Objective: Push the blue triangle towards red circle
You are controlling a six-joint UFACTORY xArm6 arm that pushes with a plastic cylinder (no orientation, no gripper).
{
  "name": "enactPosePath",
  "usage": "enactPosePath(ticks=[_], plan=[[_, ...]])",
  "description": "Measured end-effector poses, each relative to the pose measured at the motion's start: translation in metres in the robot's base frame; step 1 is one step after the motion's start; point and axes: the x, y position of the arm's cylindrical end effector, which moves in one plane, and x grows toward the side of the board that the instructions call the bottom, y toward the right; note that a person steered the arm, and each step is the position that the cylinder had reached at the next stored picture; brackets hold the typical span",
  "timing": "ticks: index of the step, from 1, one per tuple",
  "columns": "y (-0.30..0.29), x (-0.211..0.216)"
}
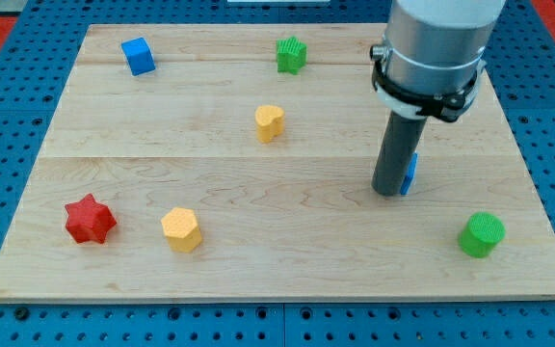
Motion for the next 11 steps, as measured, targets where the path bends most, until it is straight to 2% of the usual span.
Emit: enactPosePath(ticks=[1,4,6,8,11], plan=[[0.027,-0.022],[0.129,-0.013],[0.094,-0.026],[0.029,-0.062],[0.014,-0.091]])
